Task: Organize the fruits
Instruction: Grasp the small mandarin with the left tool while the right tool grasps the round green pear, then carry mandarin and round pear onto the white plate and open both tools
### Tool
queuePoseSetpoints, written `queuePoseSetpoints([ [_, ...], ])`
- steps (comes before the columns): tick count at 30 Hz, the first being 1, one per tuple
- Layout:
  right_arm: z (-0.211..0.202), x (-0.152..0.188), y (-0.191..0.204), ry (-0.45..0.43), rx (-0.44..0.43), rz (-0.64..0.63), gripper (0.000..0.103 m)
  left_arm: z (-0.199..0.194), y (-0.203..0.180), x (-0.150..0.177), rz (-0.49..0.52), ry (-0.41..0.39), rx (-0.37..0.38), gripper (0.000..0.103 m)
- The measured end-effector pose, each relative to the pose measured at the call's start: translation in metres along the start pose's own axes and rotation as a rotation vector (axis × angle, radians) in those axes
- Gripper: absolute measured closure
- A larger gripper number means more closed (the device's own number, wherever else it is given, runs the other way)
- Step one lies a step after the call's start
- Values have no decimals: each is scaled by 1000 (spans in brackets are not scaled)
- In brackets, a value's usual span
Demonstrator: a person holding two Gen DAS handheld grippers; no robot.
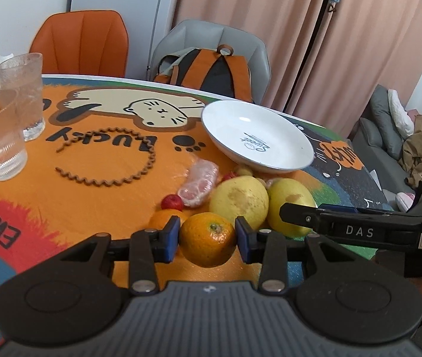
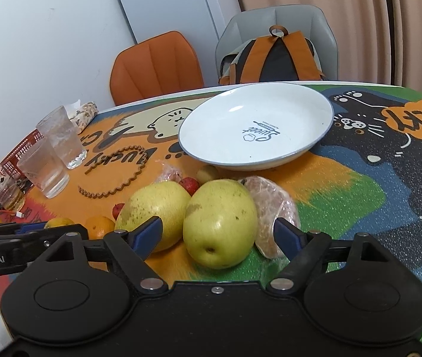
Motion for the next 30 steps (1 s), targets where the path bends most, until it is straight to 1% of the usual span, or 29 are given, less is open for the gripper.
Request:
queuePoseSetpoints([
  [3, 4, -3, 1, 8, 3, -3, 24, 1, 5, -2, -5, -4, -5, 65],
  [5, 8, -3, 2, 23, -3, -4, 30, 1, 9, -4, -11, -5, -10, 65],
  [9, 16, 0, 0, 62, -19, -4, 36, 2, 16, -7, -26, -6, -19, 65],
  [11, 16, -2, -3, 57, -20, -5, 46, 3, 19, -9, -30, -9, -24, 65],
  [14, 15, -5, -6, 68, -40, 15, 47, 5, 23, -12, -40, -8, -25, 65],
  [18, 12, -6, -7, 54, -47, 16, 47, 7, 22, -18, -42, -16, -22, 65],
  [30, -14, -33, -13, -30, -56, 27, 48, 16, 15, -38, -29, -36, -4, 65],
])
Point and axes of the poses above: each gripper's, at about its wrist camera, not at the fingertips, and z roughly the way its jaws point, y to its left, x to its underside, the point moved 7 cm from there along z, roughly the way its jaws point, and after that the axes turned 7 degrees about z, right-handed, at the moved point
